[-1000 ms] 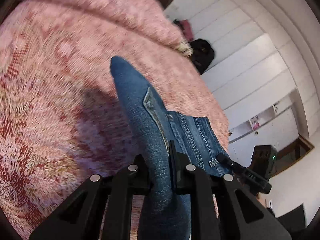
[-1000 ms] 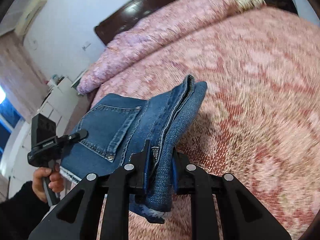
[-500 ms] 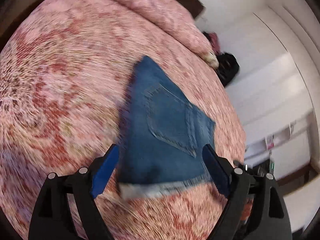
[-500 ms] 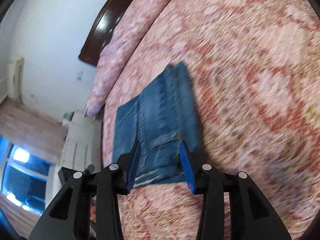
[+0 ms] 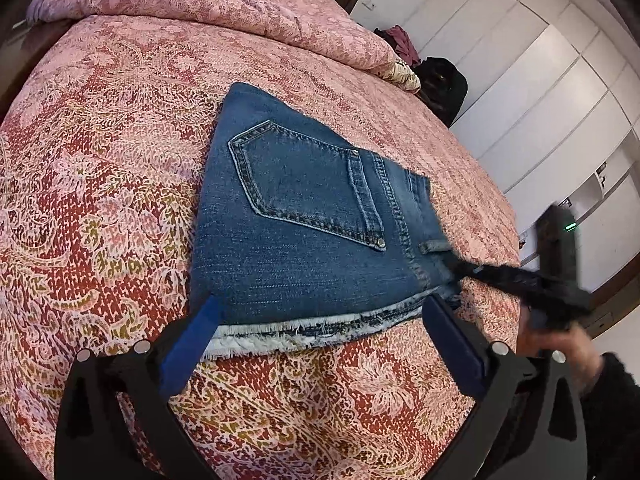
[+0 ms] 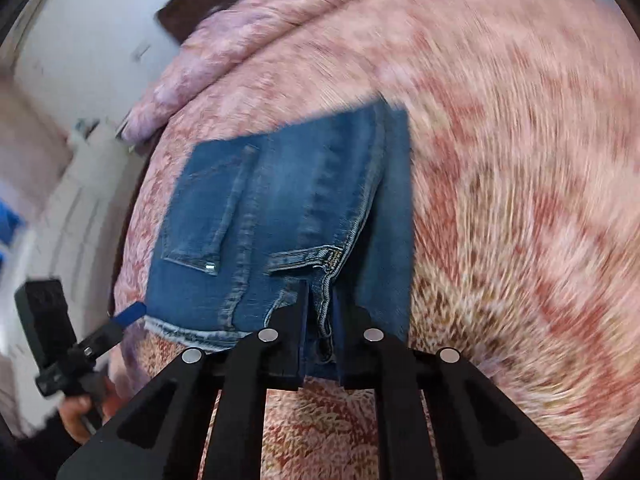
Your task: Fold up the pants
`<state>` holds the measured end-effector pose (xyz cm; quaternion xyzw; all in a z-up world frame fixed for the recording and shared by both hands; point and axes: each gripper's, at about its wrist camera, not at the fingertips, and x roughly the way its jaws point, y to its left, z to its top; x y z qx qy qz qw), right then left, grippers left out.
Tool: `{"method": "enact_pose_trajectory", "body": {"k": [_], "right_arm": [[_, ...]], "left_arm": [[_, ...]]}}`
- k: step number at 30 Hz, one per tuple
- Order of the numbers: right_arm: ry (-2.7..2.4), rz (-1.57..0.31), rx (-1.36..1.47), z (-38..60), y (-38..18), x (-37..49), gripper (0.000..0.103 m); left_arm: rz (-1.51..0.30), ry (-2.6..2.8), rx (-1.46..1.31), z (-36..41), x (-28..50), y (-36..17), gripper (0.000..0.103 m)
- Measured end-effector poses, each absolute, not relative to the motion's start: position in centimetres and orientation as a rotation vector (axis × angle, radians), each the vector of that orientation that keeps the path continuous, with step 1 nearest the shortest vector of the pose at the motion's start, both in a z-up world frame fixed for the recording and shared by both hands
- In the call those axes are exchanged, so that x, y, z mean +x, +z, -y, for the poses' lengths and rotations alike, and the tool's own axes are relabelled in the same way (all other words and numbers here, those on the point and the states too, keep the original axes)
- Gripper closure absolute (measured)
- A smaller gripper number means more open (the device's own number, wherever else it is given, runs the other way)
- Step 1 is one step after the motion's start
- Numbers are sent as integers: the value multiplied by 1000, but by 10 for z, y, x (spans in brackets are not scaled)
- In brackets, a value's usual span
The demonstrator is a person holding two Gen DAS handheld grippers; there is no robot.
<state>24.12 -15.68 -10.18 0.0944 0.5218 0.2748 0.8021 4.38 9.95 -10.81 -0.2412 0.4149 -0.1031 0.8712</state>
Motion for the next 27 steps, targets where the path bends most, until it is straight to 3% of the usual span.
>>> {"method": "enact_pose_trajectory", "body": {"k": [3,7,11,13,17,18,19,21,24,27], "right_arm": [[592,-1088,85,147,-88,239,94],[547,-1151,44,150,-139,244,94],[538,-1168,298,173,-149,249,93],[524,-1177,388,185,-149,248,85],[459,-1193,538,203,-143,238,79],[452,-1194,547,204,-141,237,74],[443,-1205,552,205,-139,234,59],[404,-1235,537,207,-136,223,39],[431,-1251,519,204,-128,204,39],[415,-1245,418,192,-119,188,28]], "left_arm": [[-865,-221,-524,-104,50,-110,2],[-874,-238,-525,-96,45,-108,2],[-891,-221,-482,-93,46,-109,2],[-897,-212,-475,-93,47,-111,2],[-901,-205,-458,-91,47,-110,2],[-903,-205,-457,-92,48,-111,2],[-904,-204,-455,-92,48,-111,2],[-904,-202,-448,-92,47,-111,2],[-914,-186,-433,-88,47,-109,2],[-931,-159,-410,-83,46,-108,2]]}}
